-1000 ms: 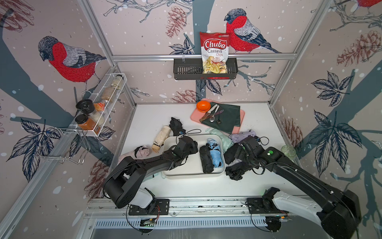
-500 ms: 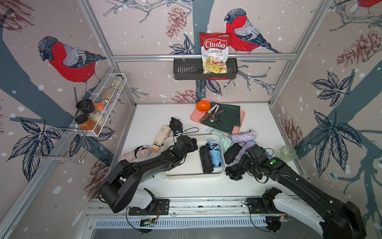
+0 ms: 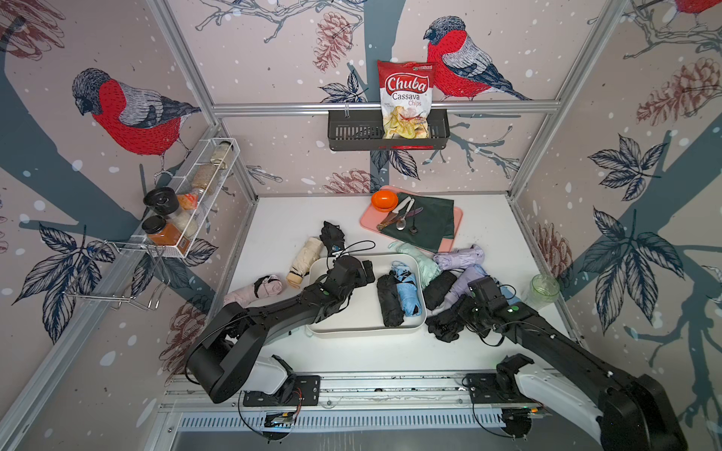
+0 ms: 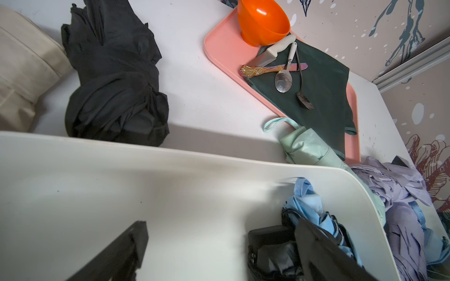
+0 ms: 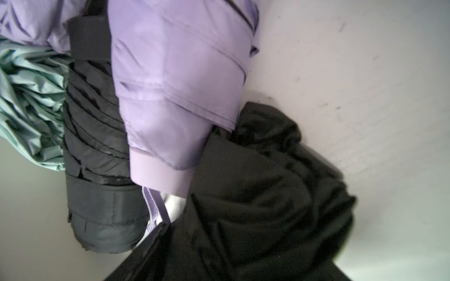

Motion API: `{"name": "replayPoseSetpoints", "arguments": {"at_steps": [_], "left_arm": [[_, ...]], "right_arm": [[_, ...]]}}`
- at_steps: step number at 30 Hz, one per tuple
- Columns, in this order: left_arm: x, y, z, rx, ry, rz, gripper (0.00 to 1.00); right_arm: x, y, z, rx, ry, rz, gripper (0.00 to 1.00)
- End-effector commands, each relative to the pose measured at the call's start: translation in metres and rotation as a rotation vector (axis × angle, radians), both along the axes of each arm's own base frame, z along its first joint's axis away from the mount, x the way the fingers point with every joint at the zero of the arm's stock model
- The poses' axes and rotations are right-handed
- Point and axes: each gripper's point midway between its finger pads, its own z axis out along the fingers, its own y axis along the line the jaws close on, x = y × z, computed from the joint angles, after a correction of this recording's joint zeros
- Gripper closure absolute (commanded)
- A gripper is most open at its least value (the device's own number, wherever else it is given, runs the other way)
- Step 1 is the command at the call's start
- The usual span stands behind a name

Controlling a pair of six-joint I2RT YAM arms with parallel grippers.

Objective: Put the umbrella into the storage box
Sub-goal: Pick up the umbrella from the center of the board.

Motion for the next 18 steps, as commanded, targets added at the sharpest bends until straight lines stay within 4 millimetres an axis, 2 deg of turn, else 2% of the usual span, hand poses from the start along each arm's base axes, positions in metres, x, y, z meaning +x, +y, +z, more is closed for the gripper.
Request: {"name": "replayPoseSetpoints", "arguments": {"at_steps": [1,5,8,12,18], "left_arm": [[0.006,0.001,0.006,-0.008,-0.023,0.015,0.02],[0.006,0.002,0.005,-0.005,-0.017,0.021,0.02],[0.006,0.004,0.004,0.002,-0.014,0.027,0.02],[0.007,0.006,0.004,0.003,-0.011,0.033,0.02],[0.009,0.007,0.007,-0.013,-0.011,0.036,0.02]], "right_arm": [[-0.002,-0.006,-0.005,-0.023,0.006,0.006,0.34],[0.000,-0.010,0.003,-0.042,-0.011,-0.001,0.48],[0.005,-0.013,0.019,-0.056,-0.050,-0.009,0.58],[0.013,-0.014,0.046,-0.064,-0.124,0.005,0.67],[0.031,-0.006,0.103,-0.061,-0.253,0.065,0.75]]}}
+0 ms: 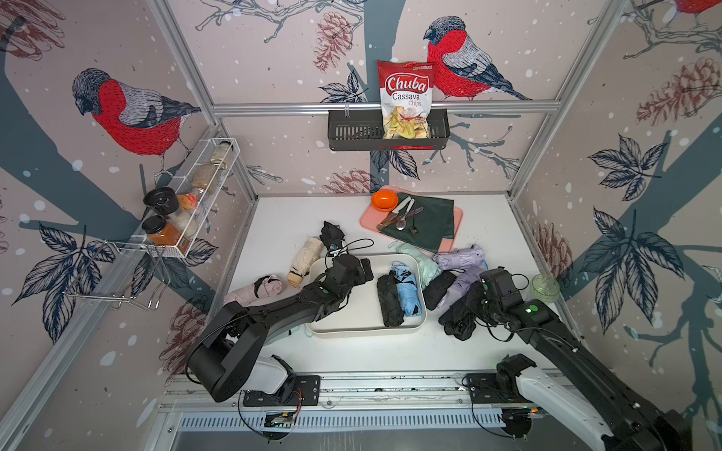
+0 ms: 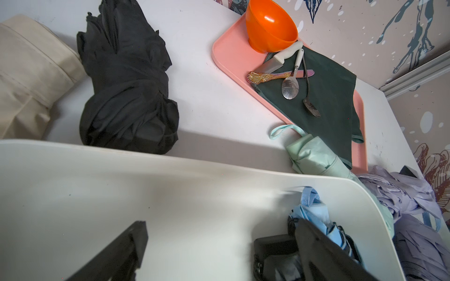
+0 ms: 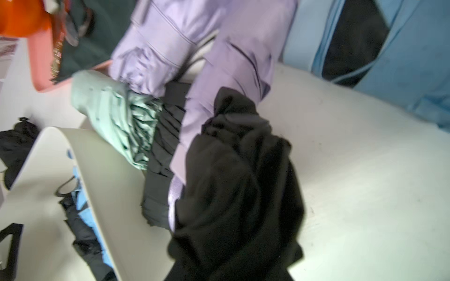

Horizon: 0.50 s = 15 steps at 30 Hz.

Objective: Put the umbrella into the storage box
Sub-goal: Pick up the umbrella from the center of the board.

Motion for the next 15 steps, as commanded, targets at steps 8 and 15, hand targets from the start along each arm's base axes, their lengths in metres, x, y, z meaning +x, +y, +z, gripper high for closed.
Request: {"name": "replayPoseSetpoints", "arguments": {"at_steps": [8,15], "left_arm": [[0.004,0.004,0.009,-0.082,0.006,0.004,0.01],[0.006,0.022,0.014,-0.111,0.020,0.050,0.02]], "right_arm": [[0.037,0.053,0.087,-0.047,-0.209,0.239,0.76],[0.059,0.139,0.107,-0.098,-0.260,0.478,0.76]]}}
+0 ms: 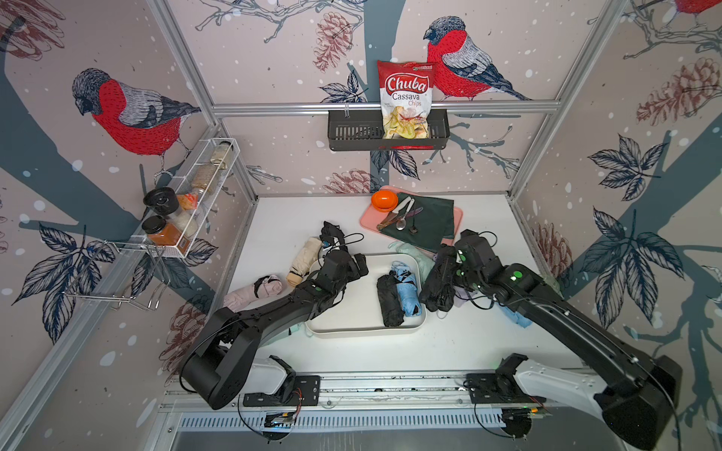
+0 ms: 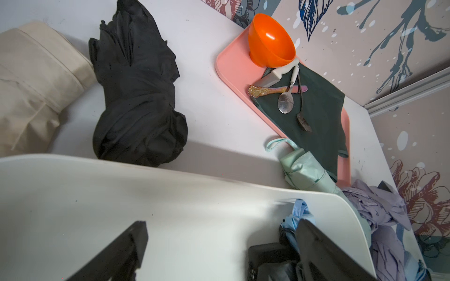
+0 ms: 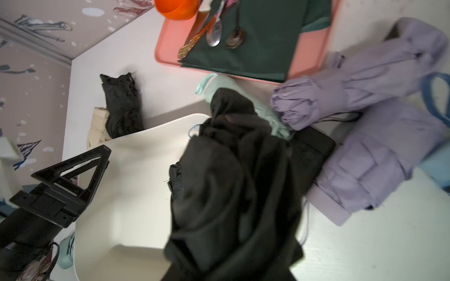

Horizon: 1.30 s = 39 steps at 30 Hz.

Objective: Put the umbrella into the storage box
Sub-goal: Pick up the umbrella from the center of the board, then place the umbrella in the storage box.

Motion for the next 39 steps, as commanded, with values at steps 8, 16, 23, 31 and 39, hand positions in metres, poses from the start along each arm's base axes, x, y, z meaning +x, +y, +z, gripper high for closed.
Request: {"name": "replayPoseSetpoints", "arguments": {"at_steps": [8,16,23,31,39], "left_arm": [[-0.007,0.043,0.009,-0.044,0.004,0.099,0.02],[-0.014,0.064,0.010,-0.025,0.004,0.144,0.02],[-0.019,0.074,0.007,-0.009,0.016,0.158,0.02],[-0.022,0.076,0.006,-0.005,0.014,0.151,0.02],[-0.022,0.071,-0.002,-0.017,0.029,0.127,0.02]], "right_arm": [[0.024,0.105,-0.003,-0.055,-0.034,0.256,0.76],[0.014,0.169,-0.031,-0.073,0.027,0.398,0.76],[0.001,0.196,-0.053,-0.069,0.086,0.455,0.76],[-0.018,0.209,-0.078,-0.085,0.140,0.478,0.76],[-0.023,0.206,-0.102,-0.098,0.186,0.445,0.75]]}}
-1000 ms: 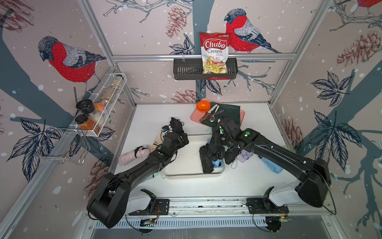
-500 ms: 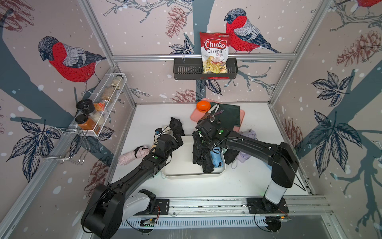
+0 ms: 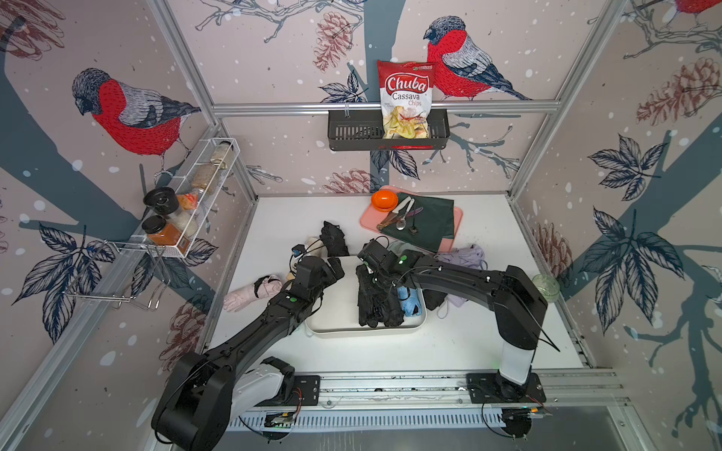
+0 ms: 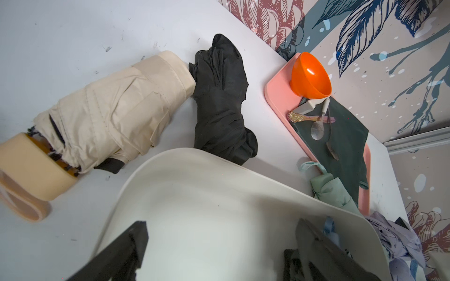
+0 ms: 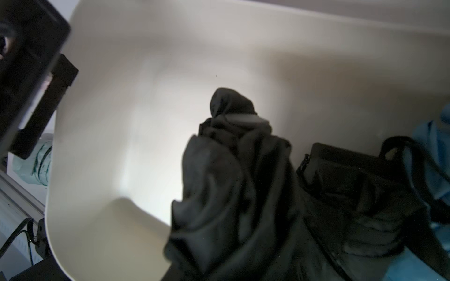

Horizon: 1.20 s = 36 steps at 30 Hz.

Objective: Put the umbrella into the storage box
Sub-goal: Place the umbrella in the storage box.

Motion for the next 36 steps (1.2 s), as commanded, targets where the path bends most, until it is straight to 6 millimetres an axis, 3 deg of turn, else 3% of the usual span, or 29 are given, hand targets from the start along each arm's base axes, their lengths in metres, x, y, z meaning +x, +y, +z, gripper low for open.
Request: {"name": "replayPoseSetpoints", "arguments": {"at_steps": [1,14,22,29,36], "left_arm": [[0.001,-0.004,-0.001,-0.012,-0.003,-0.023,0.02],[0.004,-0.016,-0.010,-0.031,0.028,-0.069,0.01],[0.005,-0.022,-0.017,-0.040,0.053,-0.096,0.02],[0.005,-0.024,-0.021,-0.041,0.067,-0.105,0.02],[0.003,-0.028,-0.025,-0.047,0.079,-0.126,0.03]], "right_arm": [[0.004,0.007,0.000,0.040,-0.006,-0.030,0.75],[0.007,-0.011,-0.034,-0.052,0.023,-0.103,0.66],[0.006,-0.017,-0.053,-0.083,0.047,-0.106,0.53],[0.006,-0.018,-0.052,-0.078,0.042,-0.099,0.36],[0.008,-0.022,-0.045,-0.084,0.020,-0.106,0.32]]}}
